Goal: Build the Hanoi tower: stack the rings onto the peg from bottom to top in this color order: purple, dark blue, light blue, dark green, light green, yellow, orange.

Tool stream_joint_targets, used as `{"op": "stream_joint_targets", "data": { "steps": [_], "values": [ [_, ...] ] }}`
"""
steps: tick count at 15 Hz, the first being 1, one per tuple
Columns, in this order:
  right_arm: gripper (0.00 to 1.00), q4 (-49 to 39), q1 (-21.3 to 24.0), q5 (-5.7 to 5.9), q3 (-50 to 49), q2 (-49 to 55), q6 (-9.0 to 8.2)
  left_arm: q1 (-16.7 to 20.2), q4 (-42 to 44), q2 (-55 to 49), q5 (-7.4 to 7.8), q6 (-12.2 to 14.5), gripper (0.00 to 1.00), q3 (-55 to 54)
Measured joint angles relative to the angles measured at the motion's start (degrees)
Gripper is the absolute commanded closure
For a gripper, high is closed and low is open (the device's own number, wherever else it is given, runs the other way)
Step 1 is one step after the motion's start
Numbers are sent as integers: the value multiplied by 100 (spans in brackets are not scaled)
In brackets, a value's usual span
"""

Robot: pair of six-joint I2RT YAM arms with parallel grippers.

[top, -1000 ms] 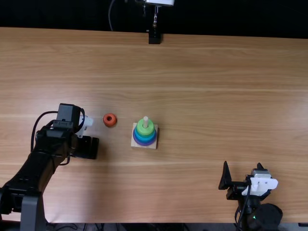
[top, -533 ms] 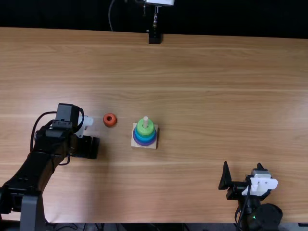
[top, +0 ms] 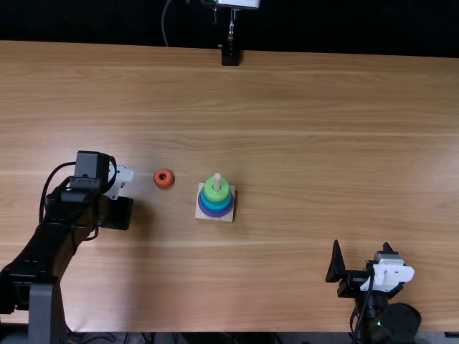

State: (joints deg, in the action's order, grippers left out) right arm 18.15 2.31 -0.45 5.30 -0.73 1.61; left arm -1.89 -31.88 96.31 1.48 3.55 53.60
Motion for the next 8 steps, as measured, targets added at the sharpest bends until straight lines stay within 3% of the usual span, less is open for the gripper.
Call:
{"op": "stream_joint_targets", "data": {
  "steps": [2, 6, 8],
  "values": [
    [0, 2, 0, 2, 0, 0, 0, 98, -7, 0, -2, 24, 100, 0],
    [0, 0, 0, 2, 0, 0, 0, 118, -175, 0, -31, 31, 100, 70],
    [0, 0, 0, 2, 0, 0, 0, 114, -850, 0, -92, 31, 100, 485]
  ]
}}
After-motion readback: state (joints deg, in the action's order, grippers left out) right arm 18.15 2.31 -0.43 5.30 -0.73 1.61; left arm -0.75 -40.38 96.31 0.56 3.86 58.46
